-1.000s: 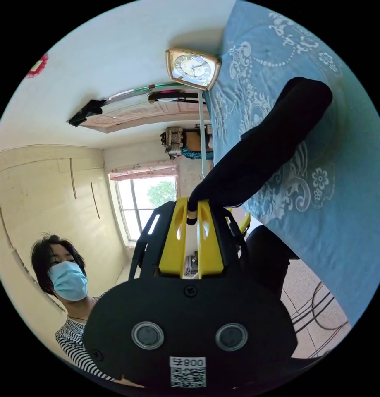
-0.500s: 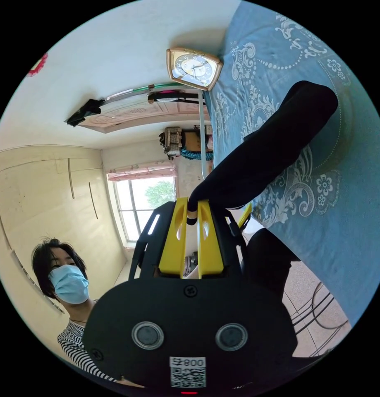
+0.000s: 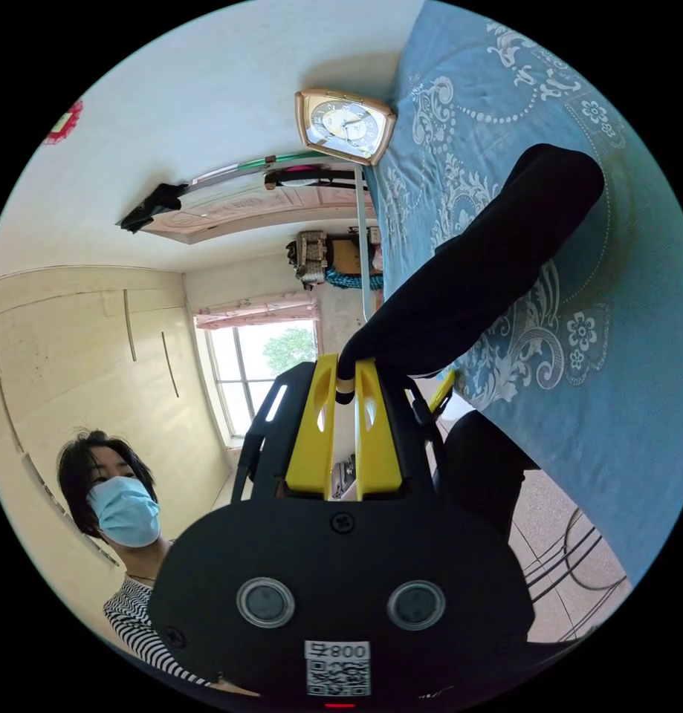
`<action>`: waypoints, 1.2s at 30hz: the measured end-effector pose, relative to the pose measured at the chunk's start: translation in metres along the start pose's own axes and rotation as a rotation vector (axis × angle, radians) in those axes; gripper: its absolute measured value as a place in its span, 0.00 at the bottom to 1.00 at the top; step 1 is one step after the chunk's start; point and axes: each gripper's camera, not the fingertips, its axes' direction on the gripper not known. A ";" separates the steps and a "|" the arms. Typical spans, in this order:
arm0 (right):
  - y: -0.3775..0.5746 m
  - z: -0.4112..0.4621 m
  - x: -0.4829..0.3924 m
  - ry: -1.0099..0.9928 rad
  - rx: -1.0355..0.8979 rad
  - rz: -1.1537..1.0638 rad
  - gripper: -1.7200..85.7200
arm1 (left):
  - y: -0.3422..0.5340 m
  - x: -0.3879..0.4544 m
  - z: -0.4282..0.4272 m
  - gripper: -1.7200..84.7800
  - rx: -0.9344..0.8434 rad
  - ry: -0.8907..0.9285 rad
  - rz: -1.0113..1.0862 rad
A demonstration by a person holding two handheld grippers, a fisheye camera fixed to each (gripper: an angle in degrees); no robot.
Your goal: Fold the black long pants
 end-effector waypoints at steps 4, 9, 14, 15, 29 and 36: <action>0.005 -0.007 0.000 -0.007 0.001 0.000 0.04 | -0.011 0.009 0.014 0.21 -0.015 -0.012 -0.007; 0.013 -0.021 -0.002 0.003 0.000 -0.003 0.04 | -0.027 0.027 0.036 0.12 -0.042 -0.070 -0.015; 0.033 -0.051 -0.001 0.029 0.023 -0.003 0.04 | -0.024 0.062 0.045 0.10 -0.052 -0.103 0.058; 0.037 -0.056 -0.001 0.025 0.027 -0.002 0.04 | -0.021 0.073 0.047 0.10 -0.058 -0.097 0.078; 0.158 -0.189 -0.026 -0.146 0.200 -0.079 0.04 | 0.035 0.227 0.151 0.10 -0.332 -0.122 0.307; 0.198 -0.249 -0.052 -0.088 0.238 -0.128 0.03 | 0.071 0.221 0.182 0.10 -0.372 -0.207 0.265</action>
